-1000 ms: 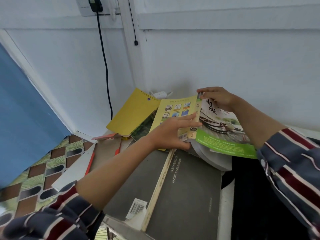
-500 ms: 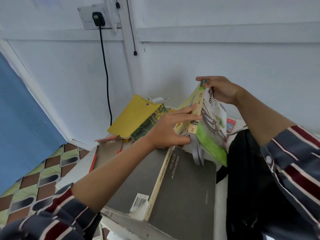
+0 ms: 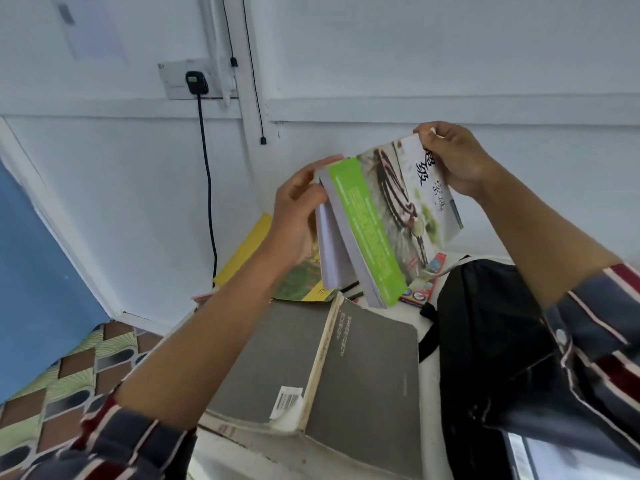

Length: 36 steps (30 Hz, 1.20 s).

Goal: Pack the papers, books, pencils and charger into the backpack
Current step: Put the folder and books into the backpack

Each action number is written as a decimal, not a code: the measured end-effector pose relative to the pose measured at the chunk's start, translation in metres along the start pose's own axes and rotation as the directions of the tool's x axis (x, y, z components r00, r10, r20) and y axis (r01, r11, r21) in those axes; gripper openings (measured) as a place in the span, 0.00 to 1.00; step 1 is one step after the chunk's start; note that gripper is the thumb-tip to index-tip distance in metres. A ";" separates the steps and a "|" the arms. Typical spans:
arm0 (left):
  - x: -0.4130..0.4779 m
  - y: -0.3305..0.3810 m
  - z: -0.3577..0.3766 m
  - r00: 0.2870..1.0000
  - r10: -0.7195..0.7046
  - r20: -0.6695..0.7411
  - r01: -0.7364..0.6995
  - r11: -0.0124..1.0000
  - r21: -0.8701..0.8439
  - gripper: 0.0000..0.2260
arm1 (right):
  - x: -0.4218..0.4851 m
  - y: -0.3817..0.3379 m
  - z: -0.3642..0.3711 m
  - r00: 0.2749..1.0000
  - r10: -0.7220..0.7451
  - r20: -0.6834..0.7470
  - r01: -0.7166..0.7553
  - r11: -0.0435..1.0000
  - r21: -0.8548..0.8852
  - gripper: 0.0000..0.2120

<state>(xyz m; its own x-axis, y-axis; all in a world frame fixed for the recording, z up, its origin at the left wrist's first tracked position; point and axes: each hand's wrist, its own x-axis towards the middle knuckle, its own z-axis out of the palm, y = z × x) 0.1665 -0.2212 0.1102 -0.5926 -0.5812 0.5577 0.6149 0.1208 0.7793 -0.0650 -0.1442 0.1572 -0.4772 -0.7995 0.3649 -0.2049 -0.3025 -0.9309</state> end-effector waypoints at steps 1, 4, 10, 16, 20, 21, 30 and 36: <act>0.000 0.003 -0.003 0.998 -0.052 0.038 0.054 0.997 -0.057 0.14 | -0.007 -0.004 0.000 0.999 -0.009 -0.042 0.009 1.000 0.007 0.07; -0.007 0.008 -0.007 0.958 -0.181 0.221 0.221 0.961 -0.169 0.17 | -0.029 -0.015 -0.001 0.991 -0.031 -0.132 0.035 0.999 0.024 0.06; -0.041 0.011 0.012 0.906 -0.275 0.321 0.343 0.923 -0.177 0.32 | -0.076 -0.018 -0.013 0.955 0.009 -0.296 0.010 0.998 0.063 0.08; -0.063 0.021 0.051 0.971 -0.237 0.000 0.236 0.968 0.088 0.25 | -0.121 -0.032 -0.025 0.926 0.040 -0.376 -0.009 0.996 0.084 0.11; -0.074 0.033 0.074 0.990 -0.140 0.001 0.140 0.990 0.035 0.23 | -0.161 -0.056 -0.035 0.935 0.014 -0.354 0.007 0.998 0.059 0.11; -0.078 0.035 0.081 0.991 -0.133 0.013 0.133 0.991 0.011 0.21 | -0.175 -0.064 -0.040 0.952 0.007 -0.306 0.010 0.998 0.054 0.10; -0.144 0.030 0.145 0.940 -0.340 -0.027 0.338 0.938 -0.072 0.18 | -0.330 -0.074 -0.095 0.995 0.103 -0.009 -0.102 0.993 0.051 0.24; -0.174 0.005 0.175 0.814 -0.573 0.096 0.532 0.802 0.272 0.17 | -0.418 -0.033 -0.109 0.927 0.335 -0.170 -0.316 0.940 0.127 0.26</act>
<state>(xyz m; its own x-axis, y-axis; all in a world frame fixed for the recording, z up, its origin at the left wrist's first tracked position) 0.1821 0.0213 0.0670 -0.8846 -0.4650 0.0352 0.0362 0.0069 0.9993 0.0476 0.2566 0.0381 -0.6564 -0.7538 0.0297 0.0671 -0.0975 -0.9930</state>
